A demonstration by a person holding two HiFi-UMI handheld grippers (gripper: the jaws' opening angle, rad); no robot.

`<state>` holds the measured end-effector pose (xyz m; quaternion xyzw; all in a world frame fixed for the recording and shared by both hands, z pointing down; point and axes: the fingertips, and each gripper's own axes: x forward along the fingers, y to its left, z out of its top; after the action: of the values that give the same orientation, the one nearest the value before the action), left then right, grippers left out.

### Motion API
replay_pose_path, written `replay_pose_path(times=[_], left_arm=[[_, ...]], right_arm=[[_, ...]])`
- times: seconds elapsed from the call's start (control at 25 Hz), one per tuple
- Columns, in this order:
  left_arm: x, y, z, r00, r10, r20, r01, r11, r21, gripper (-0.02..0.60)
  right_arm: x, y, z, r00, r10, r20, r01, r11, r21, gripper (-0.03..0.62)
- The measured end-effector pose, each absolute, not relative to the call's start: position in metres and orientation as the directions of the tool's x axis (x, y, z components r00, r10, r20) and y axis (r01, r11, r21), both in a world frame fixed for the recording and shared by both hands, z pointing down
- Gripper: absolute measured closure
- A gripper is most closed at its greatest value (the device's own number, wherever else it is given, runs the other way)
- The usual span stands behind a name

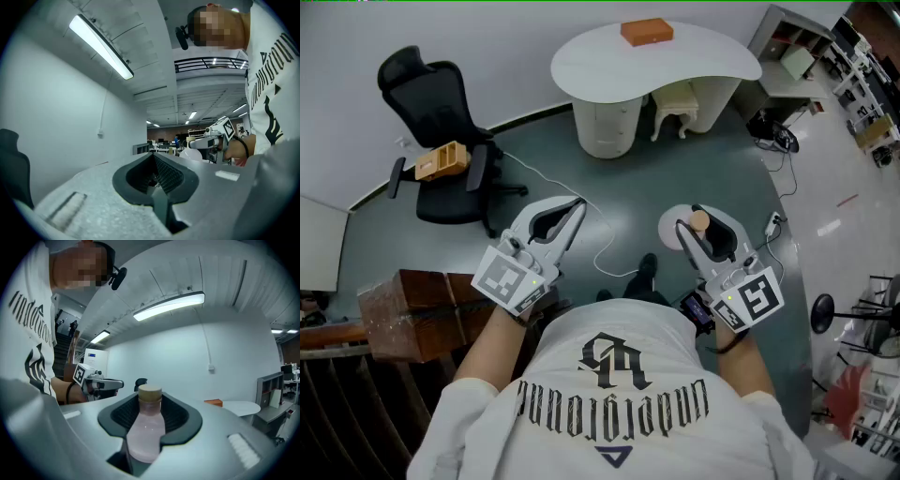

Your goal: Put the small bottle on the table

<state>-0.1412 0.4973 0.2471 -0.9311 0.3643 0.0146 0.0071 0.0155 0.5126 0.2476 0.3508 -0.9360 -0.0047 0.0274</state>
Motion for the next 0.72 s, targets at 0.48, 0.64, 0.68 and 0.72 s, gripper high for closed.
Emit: replay_pose_path(times=[0.48,0.64,0.68,0.72], left_arm=[[-0.151,0.497,0.256,0.734,-0.679,-0.021,-0.679,-0.734,0.016,0.574],[-0.149,0.485,0.259,0.728,-0.686,-0.017,-0.686,-0.728,0.016,0.574],[-0.148,0.481,0.259,0.726,-0.688,-0.016,-0.687,-0.726,0.016,0.574],[-0.147,0.476,0.259,0.725,-0.689,-0.013,-0.688,-0.725,0.016,0.574]], right_arm=[[0.006,0.511,0.254,-0.750,-0.659,0.061,-0.659,0.752,0.014,0.456],[0.008,0.498,0.257,-0.758,-0.649,0.063,-0.650,0.760,0.012,0.456],[0.009,0.494,0.257,-0.760,-0.647,0.061,-0.647,0.762,0.011,0.456],[0.009,0.489,0.257,-0.762,-0.644,0.059,-0.645,0.764,0.011,0.456]])
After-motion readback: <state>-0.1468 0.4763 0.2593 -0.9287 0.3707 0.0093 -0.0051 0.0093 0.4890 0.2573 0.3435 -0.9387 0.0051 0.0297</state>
